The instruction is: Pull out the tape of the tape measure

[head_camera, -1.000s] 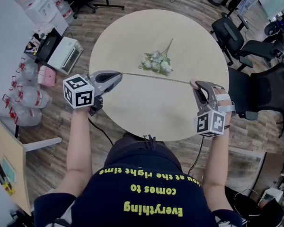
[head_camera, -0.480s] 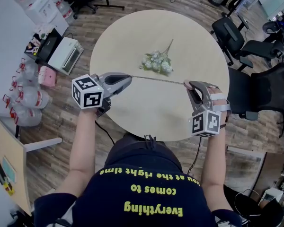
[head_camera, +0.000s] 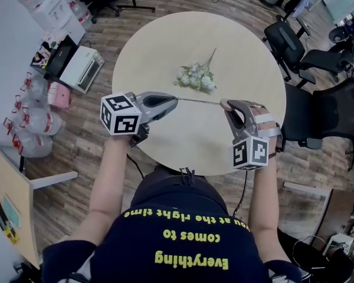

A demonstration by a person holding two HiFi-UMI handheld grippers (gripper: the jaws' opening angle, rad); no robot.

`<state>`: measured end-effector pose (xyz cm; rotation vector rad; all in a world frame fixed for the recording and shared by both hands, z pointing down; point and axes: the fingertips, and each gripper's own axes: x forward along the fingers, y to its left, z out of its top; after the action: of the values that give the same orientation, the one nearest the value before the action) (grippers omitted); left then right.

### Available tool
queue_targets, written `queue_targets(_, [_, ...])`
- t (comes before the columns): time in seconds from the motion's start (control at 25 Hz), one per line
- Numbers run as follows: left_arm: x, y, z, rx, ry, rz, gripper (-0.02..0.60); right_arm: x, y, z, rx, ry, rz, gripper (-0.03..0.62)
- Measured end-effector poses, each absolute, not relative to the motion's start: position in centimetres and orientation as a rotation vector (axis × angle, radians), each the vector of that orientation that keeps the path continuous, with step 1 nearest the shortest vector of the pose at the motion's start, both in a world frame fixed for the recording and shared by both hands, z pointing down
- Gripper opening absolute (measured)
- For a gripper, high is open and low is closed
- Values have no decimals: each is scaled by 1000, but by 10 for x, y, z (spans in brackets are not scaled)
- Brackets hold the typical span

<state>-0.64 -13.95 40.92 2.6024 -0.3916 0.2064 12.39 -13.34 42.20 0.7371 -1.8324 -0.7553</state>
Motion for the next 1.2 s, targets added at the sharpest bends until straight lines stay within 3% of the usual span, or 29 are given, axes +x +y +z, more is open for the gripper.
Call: queue_targets(1.2, [59, -113, 410, 2602, -208, 255, 5, 72, -116, 421, 653, -1916, -812, 83])
